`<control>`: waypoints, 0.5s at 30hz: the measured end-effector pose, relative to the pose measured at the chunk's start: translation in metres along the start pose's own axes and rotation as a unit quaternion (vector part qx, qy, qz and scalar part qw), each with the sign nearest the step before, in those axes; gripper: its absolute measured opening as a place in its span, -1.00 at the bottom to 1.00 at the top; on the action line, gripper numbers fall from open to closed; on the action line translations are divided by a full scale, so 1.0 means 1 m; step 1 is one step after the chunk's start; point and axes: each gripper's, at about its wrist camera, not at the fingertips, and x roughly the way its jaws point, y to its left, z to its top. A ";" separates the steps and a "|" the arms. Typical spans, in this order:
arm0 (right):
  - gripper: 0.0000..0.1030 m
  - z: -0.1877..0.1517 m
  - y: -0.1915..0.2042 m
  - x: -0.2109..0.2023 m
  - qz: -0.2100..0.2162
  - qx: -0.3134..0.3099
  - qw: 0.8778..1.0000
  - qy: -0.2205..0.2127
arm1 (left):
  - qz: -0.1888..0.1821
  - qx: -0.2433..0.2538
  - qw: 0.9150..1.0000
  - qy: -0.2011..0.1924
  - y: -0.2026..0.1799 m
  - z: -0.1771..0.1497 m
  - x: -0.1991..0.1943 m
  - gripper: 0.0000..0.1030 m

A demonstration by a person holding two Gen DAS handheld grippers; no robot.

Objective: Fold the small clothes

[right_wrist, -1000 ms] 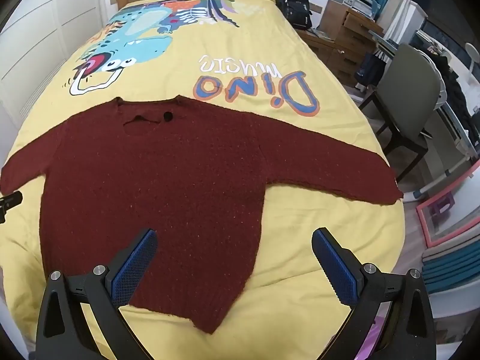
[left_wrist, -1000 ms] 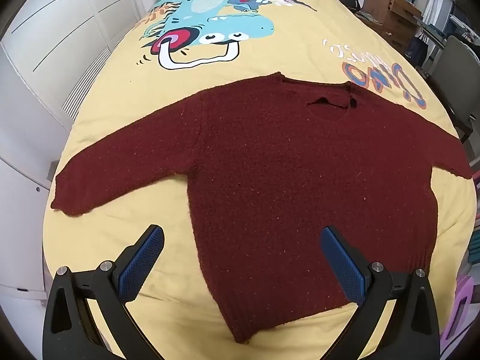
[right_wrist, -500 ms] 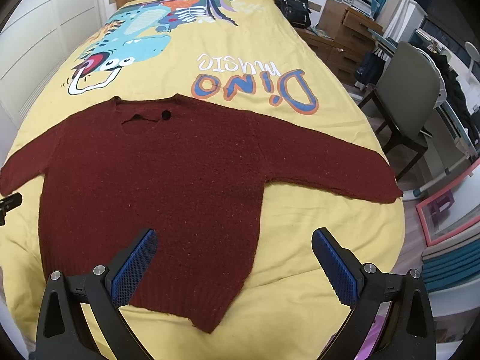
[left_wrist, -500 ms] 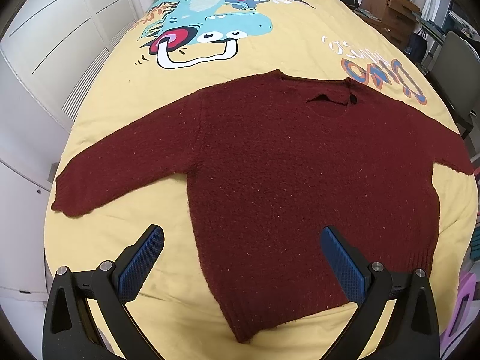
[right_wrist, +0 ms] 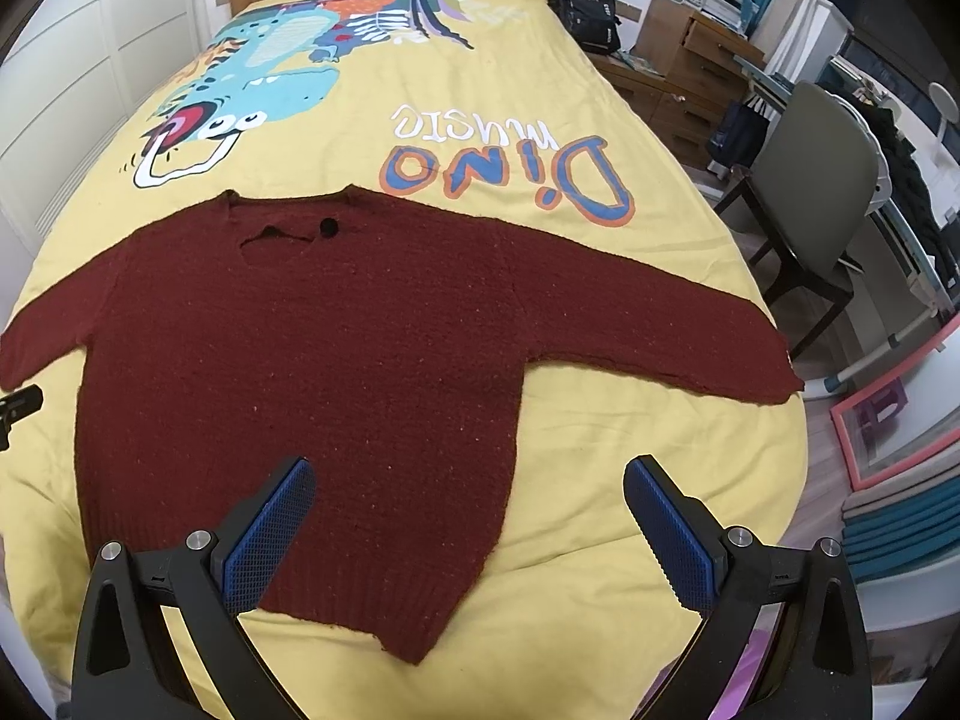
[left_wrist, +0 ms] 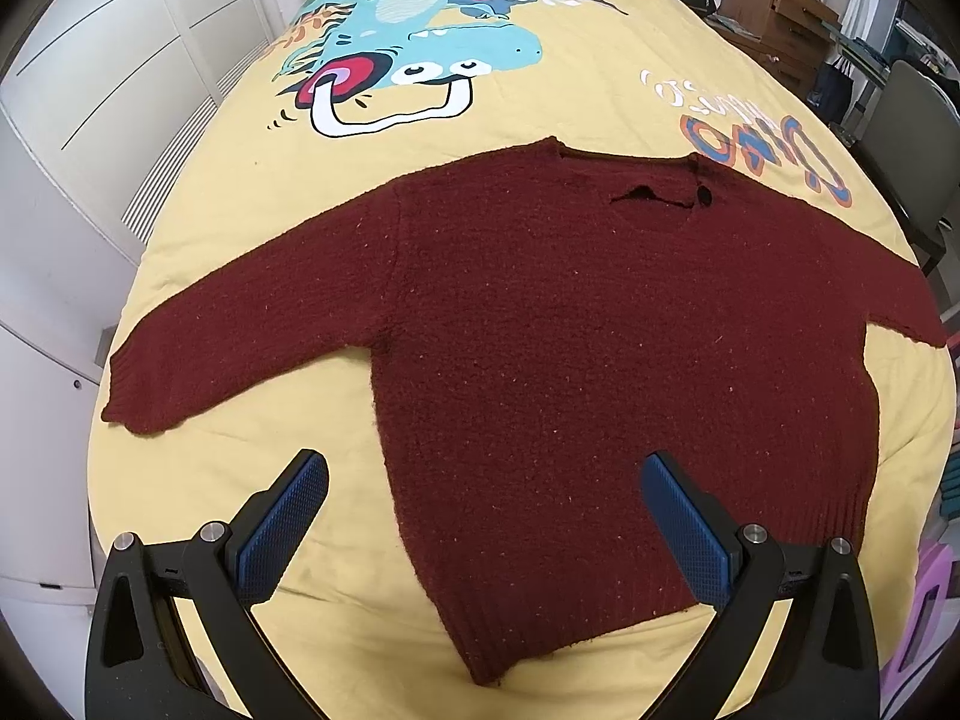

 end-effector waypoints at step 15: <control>0.99 -0.003 0.001 0.001 -0.001 -0.005 1.000 0.006 | -0.003 0.003 1.000 0.000 0.001 -0.003 0.000 0.98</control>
